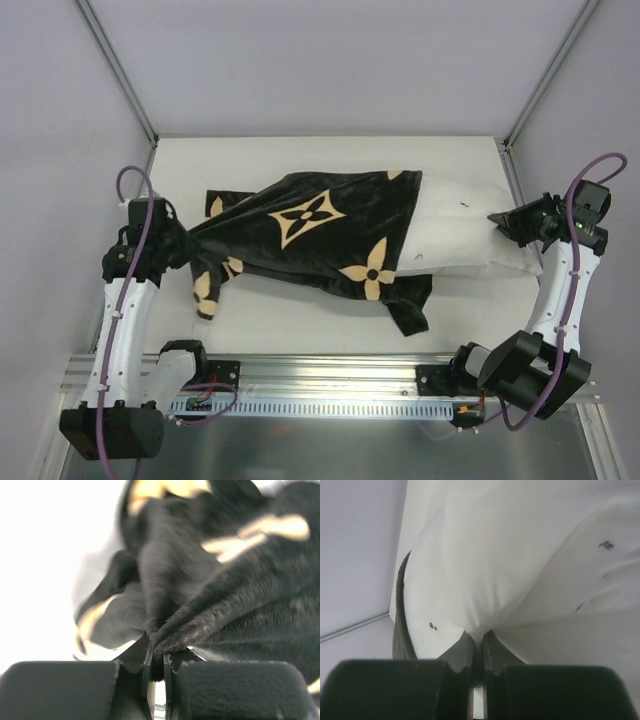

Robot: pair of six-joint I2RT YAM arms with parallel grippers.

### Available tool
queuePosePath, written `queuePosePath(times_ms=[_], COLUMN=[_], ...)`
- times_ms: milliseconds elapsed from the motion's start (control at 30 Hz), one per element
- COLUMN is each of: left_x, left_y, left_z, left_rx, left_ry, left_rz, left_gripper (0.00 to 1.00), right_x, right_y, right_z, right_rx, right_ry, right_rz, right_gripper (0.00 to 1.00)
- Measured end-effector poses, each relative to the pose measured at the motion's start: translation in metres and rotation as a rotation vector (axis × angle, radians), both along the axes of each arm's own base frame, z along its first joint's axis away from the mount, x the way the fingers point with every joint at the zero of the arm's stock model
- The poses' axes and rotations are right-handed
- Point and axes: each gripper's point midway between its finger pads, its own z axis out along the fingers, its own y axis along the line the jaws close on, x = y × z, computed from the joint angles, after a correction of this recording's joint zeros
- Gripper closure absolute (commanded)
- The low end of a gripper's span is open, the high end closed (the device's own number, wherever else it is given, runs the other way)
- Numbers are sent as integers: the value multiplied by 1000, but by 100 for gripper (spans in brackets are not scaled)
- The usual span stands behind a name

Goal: Remove the pillowcase from the pillow

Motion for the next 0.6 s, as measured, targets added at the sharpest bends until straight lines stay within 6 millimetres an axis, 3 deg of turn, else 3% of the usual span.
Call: queuePosePath(times_ms=[167,267,333,367,433,467,567,600], left_x=[-19,-25,-25,-23,-17,-13,-4,-2], left_y=[60,66,63,59,58,58,48,43], left_z=[-1,0,-1,-1,-2,-1,6,9], left_rx=[-79,-125,-151,-170,-180,-187,-171,-164], left_ry=[58,68,68,60,31,14,-28,-36], left_rz=[264,310,305,288,260,249,173,143], left_gripper=[100,100,83,51,28,14,3,3], right_x=[-6,-11,-15,-17,-19,-18,-15,-15], right_y=[6,13,14,13,9,5,-10,-12], right_z=[6,3,-1,-3,-4,-3,4,8], right_rx=[80,123,125,122,110,99,34,10], right_ry=[-2,8,5,4,2,-4,-43,-49], right_rz=[10,19,15,9,-10,-26,-54,-57], right_gripper=[99,99,99,94,65,32,4,1])
